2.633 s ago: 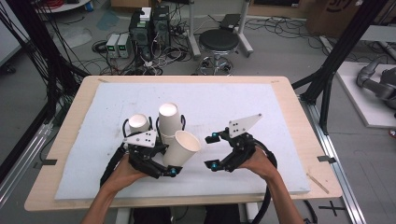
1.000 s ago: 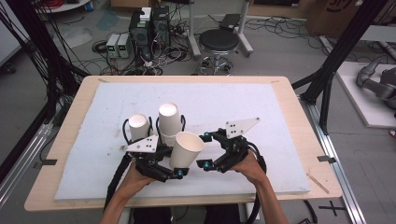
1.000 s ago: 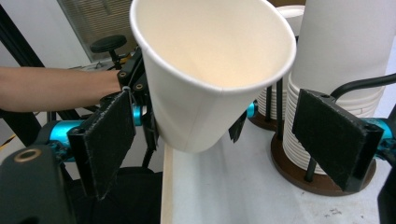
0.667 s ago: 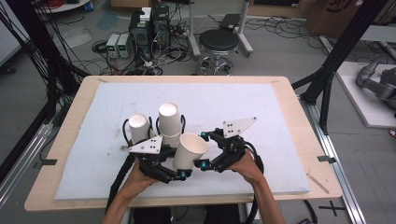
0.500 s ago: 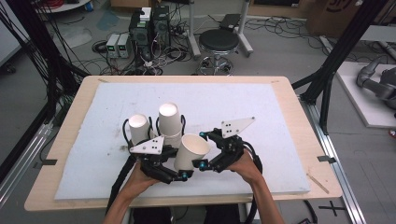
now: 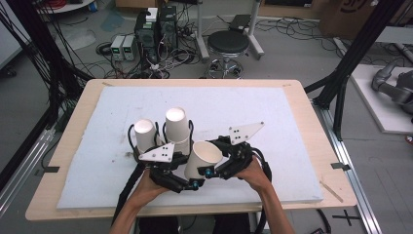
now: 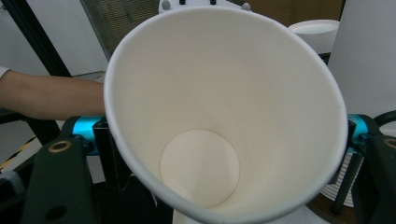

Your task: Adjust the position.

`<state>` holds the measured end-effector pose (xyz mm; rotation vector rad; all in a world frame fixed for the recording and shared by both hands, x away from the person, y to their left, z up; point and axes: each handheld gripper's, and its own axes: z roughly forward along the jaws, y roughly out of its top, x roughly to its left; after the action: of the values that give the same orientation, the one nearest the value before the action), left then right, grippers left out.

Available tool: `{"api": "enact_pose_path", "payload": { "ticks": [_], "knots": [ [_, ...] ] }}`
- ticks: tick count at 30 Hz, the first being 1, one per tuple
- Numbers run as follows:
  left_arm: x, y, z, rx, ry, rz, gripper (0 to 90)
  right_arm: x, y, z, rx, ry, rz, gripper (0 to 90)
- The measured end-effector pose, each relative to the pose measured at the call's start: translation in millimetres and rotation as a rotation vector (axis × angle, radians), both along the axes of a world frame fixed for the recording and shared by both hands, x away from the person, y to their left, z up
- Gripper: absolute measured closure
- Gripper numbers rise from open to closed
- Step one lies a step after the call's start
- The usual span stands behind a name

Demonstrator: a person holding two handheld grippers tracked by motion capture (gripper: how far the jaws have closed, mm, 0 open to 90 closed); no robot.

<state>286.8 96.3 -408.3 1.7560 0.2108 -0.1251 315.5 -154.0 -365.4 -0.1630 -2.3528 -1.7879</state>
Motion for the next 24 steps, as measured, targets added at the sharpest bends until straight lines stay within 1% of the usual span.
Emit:
{"api": "enact_pose_path", "payload": {
  "ticks": [6, 17, 21, 22, 24],
  "knots": [
    [-0.2, 0.3, 0.0, -0.002, 0.0, -0.005, 34.8, 0.0, 0.2, 0.0, 0.003, 0.005, 0.01, 25.0],
    [0.4, 1.2, 0.2, -0.007, -0.001, -0.007, 34.7, 0.4, 0.0, -0.2, 0.012, 0.013, 0.011, 28.2],
    [-1.1, 0.9, 0.5, -0.001, -0.015, 0.004, 33.7, 0.4, 0.3, -0.4, 0.012, 0.014, 0.013, 28.2],
    [-1.4, 0.9, 0.6, 0.004, -0.02, 0.009, 32.6, 0.3, 0.1, -0.4, 0.012, 0.015, 0.013, 28.2],
    [-1.9, 0.0, 0.6, 0.01, -0.015, 0.03, 24.4, 0.8, -0.7, -0.3, 0.019, 0.014, 0.01, 28.4]
  ]
}}
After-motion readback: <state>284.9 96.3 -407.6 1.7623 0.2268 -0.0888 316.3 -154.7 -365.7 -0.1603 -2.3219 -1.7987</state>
